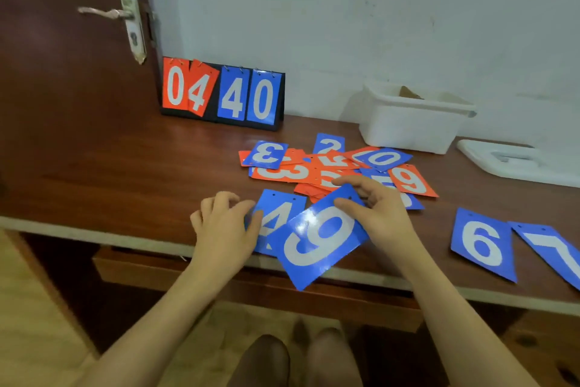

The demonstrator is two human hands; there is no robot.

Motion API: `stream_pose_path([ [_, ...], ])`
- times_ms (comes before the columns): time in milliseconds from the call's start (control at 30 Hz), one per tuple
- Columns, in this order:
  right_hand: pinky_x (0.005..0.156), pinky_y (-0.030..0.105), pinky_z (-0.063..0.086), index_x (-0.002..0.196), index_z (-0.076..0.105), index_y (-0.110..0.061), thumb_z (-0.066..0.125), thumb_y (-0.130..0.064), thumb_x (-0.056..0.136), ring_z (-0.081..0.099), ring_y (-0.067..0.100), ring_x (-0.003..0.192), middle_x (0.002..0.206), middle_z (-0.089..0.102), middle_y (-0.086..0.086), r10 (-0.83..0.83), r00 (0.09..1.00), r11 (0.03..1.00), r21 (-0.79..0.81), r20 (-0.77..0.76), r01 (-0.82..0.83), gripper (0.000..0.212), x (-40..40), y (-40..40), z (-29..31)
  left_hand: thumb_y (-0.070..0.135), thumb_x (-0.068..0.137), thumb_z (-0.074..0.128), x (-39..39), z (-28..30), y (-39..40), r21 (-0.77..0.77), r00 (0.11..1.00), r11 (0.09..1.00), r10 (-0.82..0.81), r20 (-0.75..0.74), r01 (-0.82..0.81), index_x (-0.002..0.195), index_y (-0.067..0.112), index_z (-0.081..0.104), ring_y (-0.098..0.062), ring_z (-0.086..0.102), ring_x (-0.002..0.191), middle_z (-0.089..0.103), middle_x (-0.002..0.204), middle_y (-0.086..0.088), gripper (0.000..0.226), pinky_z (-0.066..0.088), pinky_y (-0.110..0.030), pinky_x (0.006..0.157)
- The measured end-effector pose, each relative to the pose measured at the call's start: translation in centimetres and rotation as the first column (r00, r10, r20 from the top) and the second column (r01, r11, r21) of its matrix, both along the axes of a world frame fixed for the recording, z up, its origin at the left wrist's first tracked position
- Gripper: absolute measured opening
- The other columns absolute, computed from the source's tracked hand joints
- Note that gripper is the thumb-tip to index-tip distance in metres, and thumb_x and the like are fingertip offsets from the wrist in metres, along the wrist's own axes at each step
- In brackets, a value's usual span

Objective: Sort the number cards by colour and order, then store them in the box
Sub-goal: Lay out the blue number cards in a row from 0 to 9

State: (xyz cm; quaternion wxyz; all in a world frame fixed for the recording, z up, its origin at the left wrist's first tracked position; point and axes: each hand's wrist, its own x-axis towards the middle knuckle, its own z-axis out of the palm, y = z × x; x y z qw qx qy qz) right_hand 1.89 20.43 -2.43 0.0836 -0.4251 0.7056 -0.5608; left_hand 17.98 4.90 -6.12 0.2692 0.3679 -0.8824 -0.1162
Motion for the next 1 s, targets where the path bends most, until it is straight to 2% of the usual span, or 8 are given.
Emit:
stream_pose_path([
  [100, 0.08, 0.041, 0.057, 0.101, 0.059, -0.04, 0.068, -0.012, 0.083, 0.067, 0.017, 0.092, 0.098, 0.07, 0.006, 0.039, 0.999, 0.999, 0.023, 0.005, -0.039, 0.034, 0.6, -0.2, 0.8, 0.052, 0.088, 0.04, -0.1, 1.5, 1.3, 0.003, 0.908, 0.921, -0.382, -0.172, 0.389, 0.13, 0.038, 0.045, 0.001, 0.035, 0.112, 0.046, 0.118, 0.015, 0.044, 0.015, -0.019, 0.088],
  [200, 0.078, 0.036, 0.054, 0.105, 0.057, -0.037, 0.068, -0.01, 0.083, 0.065, 0.015, 0.087, 0.092, 0.067, 0.006, 0.0, 0.996, 1.0, -0.012, -0.093, -0.001, 0.037, 0.7, 0.0, 1.5, 0.029, 0.087, 0.061, -1.6, 2.5, 3.1, 0.037, 0.746, 0.763, -0.62, -0.244, 0.645, 0.13, 0.031, 0.048, 0.016, 0.04, 0.093, 0.051, 0.106, 0.02, 0.046, 0.024, -0.003, 0.086],
  [300, 0.079, 0.022, 0.046, 0.117, 0.053, -0.032, 0.068, -0.015, 0.084, 0.054, 0.0, 0.09, 0.103, 0.058, -0.015, -0.238, 0.94, 0.971, -0.087, -0.243, 0.224, 0.04, 0.1, 1.2, 1.3, 0.008, 0.08, 0.067, -3.7, 2.5, 4.1, 0.007, 0.727, 0.792, -0.557, -0.401, 0.61, 0.115, 0.017, 0.063, 0.012, 0.045, 0.077, 0.051, 0.085, 0.022, 0.036, 0.031, 0.002, 0.07],
  [433, 0.081, 0.027, 0.053, 0.129, 0.042, -0.029, 0.072, -0.03, 0.08, 0.059, 0.01, 0.1, 0.122, 0.053, -0.005, -0.421, 0.906, 0.902, -0.129, -0.042, 0.413, 0.058, -0.6, 4.6, -0.5, 0.013, 0.084, 0.064, -7.3, 3.3, 7.4, 0.122, 0.694, 0.802, -0.417, -0.587, 0.585, 0.115, 0.018, 0.064, 0.01, 0.052, 0.085, 0.061, 0.104, 0.012, 0.032, 0.036, 0.001, 0.076],
  [533, 0.065, 0.01, 0.048, 0.12, 0.039, -0.032, 0.071, -0.025, 0.081, 0.06, -0.003, 0.086, 0.105, 0.058, -0.004, -0.444, 0.888, 0.873, -0.169, 0.117, 0.458, 0.051, -1.4, 7.5, -1.3, 0.012, 0.086, 0.062, -10.8, 3.8, 11.4, 0.176, 0.662, 0.75, -0.417, -0.623, 0.638, 0.118, 0.015, 0.062, -0.002, 0.053, 0.099, 0.062, 0.115, 0.004, 0.032, 0.04, -0.012, 0.089],
  [600, 0.066, 0.02, 0.048, 0.116, 0.043, -0.029, 0.069, -0.02, 0.083, 0.059, 0.006, 0.079, 0.098, 0.058, -0.002, -0.532, 0.832, 0.806, -0.209, 0.156, 0.554, 0.043, -2.9, 9.9, -1.5, 0.011, 0.087, 0.059, -13.2, 3.8, 14.4, 0.203, 0.635, 0.694, -0.447, -0.63, 0.691, 0.119, 0.015, 0.06, -0.003, 0.054, 0.097, 0.063, 0.116, 0.002, 0.032, 0.042, -0.015, 0.089],
  [800, 0.07, 0.013, 0.041, 0.125, 0.049, -0.02, 0.06, -0.013, 0.088, 0.051, 0.01, 0.086, 0.106, 0.055, -0.007, -0.77, 0.638, 0.624, -0.193, 0.012, 0.757, 0.039, -10.2, 19.4, -0.7, 0.01, 0.088, 0.057, -21.7, 3.9, 22.8, 0.208, 0.569, 0.549, -0.648, -0.506, 0.809, 0.127, 0.018, 0.053, 0.001, 0.051, 0.077, 0.055, 0.101, 0.006, 0.04, 0.04, -0.005, 0.073],
  [1000, 0.093, 0.031, 0.042, 0.125, 0.054, -0.013, 0.052, -0.002, 0.089, 0.052, 0.021, 0.117, 0.128, 0.057, 0.004, -0.747, 0.611, 0.612, 0.087, -0.262, 0.786, 0.038, -19.3, 28.9, 0.3, 0.034, 0.09, 0.05, -29.8, 3.1, 29.6, 0.072, 0.526, 0.526, -0.85, 0.017, 0.848, 0.138, 0.024, 0.035, -0.021, 0.041, 0.121, 0.046, 0.132, 0.0, 0.051, 0.023, -0.037, 0.102],
])
